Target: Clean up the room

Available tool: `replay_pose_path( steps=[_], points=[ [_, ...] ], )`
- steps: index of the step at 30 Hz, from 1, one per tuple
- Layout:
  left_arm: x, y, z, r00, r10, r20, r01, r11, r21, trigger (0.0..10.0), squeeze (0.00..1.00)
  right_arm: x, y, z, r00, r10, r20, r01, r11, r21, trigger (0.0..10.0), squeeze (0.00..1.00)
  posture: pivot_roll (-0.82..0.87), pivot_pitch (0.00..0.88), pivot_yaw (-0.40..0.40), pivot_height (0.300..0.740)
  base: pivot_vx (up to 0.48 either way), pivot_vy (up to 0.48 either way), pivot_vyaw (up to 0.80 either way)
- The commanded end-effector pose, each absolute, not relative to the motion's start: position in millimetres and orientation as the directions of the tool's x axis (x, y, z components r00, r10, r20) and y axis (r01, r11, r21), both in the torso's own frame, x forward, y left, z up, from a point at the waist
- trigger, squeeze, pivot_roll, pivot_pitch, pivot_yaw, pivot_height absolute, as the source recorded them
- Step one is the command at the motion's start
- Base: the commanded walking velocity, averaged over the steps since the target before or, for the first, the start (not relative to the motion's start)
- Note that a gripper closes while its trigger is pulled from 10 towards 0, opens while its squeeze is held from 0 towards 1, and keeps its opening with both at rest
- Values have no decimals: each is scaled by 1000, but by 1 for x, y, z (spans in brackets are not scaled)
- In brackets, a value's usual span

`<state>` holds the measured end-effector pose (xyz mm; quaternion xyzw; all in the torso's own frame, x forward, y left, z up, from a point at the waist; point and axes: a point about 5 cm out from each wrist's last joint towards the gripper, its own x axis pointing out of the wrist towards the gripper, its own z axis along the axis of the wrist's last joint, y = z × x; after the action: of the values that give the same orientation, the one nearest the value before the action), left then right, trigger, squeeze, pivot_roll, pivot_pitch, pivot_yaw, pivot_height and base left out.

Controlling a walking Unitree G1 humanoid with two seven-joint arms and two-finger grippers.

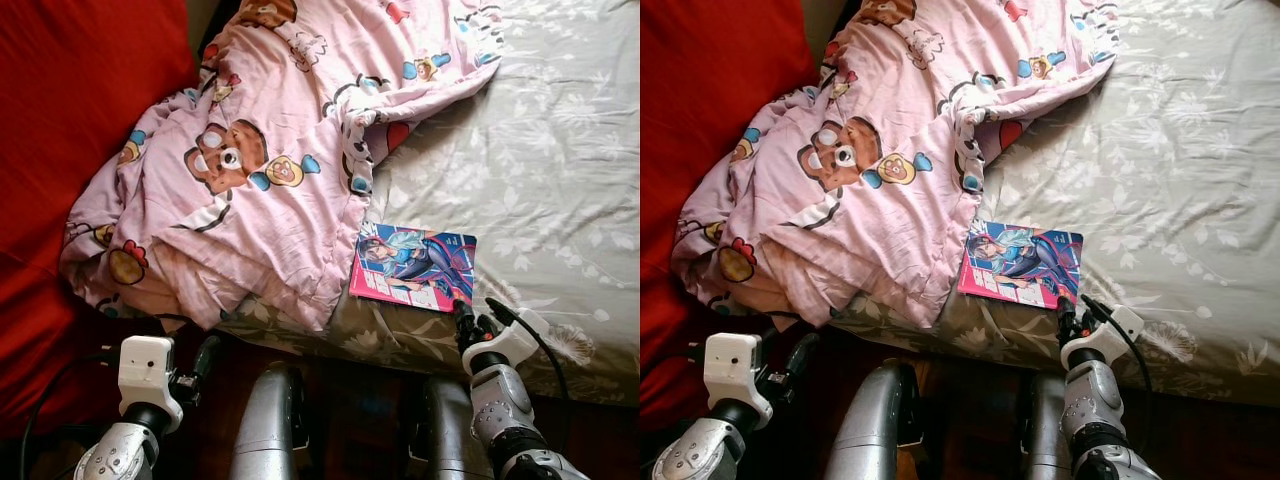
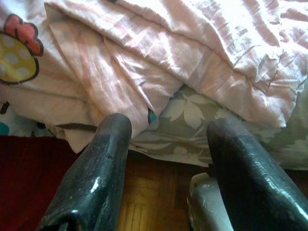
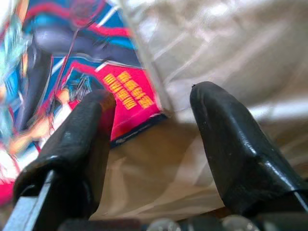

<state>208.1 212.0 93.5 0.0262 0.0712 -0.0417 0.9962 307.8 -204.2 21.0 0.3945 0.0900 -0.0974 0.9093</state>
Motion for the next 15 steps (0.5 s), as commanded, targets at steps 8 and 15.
replay_pose_path(
  steps=[8, 15],
  points=[
    [203, 218, 90, 981, -62, -184, 73, 996, 53, 10000, 0, 305, -194, 17, 971, -31, -236, 188, 707, 682, 10000, 0, 176, 387, 159, 612, 0, 0, 0],
    [208, 215, 90, 983, -67, -174, 76, 996, 48, 10000, 0, 307, -194, 22, 980, -64, -190, 178, 717, 674, 10000, 0, 171, 373, 155, 612, 0, 0, 0]
  ],
)
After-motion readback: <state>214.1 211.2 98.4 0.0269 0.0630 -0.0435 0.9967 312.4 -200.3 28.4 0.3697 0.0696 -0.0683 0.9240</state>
